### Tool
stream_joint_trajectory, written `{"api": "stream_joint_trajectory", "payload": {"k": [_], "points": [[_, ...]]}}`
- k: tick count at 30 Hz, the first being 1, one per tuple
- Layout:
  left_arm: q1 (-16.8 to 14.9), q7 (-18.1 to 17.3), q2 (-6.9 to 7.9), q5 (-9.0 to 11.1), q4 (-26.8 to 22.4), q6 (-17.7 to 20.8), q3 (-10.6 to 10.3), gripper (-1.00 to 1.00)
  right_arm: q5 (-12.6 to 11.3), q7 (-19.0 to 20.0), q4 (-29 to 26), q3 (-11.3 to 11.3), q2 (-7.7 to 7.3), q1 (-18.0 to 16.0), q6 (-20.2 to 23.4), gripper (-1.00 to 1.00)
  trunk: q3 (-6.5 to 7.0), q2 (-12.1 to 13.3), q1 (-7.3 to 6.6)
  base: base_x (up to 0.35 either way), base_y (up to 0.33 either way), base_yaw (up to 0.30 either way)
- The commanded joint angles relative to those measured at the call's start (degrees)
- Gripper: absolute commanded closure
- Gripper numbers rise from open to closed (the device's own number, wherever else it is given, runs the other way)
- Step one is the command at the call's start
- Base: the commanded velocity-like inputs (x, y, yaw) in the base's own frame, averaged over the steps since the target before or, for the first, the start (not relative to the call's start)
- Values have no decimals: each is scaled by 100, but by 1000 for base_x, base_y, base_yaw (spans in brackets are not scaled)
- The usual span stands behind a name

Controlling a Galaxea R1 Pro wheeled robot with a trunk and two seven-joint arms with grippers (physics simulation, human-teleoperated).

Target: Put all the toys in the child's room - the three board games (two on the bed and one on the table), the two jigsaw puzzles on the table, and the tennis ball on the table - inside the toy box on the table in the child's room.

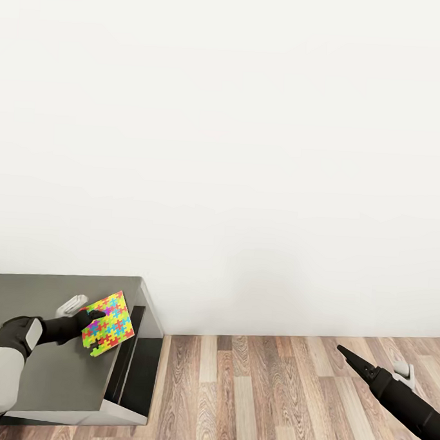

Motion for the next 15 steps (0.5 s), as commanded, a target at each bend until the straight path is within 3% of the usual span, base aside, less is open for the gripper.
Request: {"api": "stream_joint_trajectory", "payload": {"k": [1, 13, 15], "points": [[-7, -91, 32, -60, -10, 31, 47, -100, -12, 5, -4, -4, 0, -1, 31, -100, -9, -10, 3, 0, 0, 0], [-8, -1167, 689, -68, -30, 239, 39, -100, -12, -2, -1, 17, 8, -1, 25, -100, -9, -10, 3, 0, 0, 0], [-5, -1435, 854, -68, -34, 274, 36, -100, -12, -6, 0, 20, 14, -1, 23, -100, -9, -10, 3, 0, 0, 0]]}}
